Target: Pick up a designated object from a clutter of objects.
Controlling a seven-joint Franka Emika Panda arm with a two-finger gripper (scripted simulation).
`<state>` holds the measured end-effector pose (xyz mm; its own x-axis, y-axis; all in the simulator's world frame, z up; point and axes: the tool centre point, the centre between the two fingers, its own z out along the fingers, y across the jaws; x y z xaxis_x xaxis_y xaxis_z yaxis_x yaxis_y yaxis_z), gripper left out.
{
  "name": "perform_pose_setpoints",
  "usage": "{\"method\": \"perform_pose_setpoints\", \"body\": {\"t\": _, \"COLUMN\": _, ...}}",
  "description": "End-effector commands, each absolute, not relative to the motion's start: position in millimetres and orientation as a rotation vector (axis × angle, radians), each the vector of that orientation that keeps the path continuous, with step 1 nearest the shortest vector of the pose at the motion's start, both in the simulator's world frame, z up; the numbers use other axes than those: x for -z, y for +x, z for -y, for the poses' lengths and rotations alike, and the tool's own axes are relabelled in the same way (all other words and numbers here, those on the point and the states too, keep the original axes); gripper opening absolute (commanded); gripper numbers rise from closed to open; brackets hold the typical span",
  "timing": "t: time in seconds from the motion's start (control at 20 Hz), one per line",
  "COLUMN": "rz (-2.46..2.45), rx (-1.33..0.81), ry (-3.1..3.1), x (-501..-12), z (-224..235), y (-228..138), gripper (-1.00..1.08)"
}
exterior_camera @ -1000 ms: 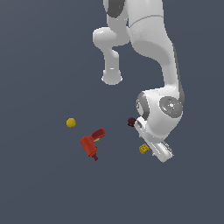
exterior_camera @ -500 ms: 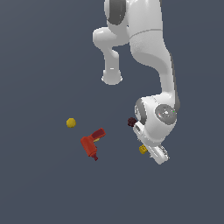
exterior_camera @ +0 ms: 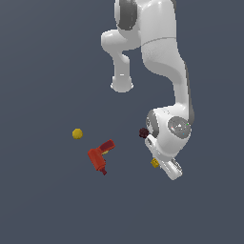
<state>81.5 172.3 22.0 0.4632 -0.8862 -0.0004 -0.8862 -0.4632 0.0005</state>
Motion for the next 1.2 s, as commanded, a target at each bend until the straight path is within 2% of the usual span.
{"method": "perform_pose_setpoints", "body": {"t": 0.0, "rz": 1.628, "rx": 0.000, "ry": 2.687, "x": -22, "z": -172, "y": 82, "gripper": -1.00}}
{"method": "perform_pose_setpoints", "body": {"t": 0.6, "rz": 1.628, "rx": 0.000, "ry": 2.687, "x": -31, "z": -169, "y": 77, "gripper": -1.00}}
{"method": "perform_pose_setpoints", "body": {"t": 1.15, "rz": 1.629, "rx": 0.003, "ry": 2.688, "x": -85, "z": -153, "y": 52, "gripper": -1.00}}
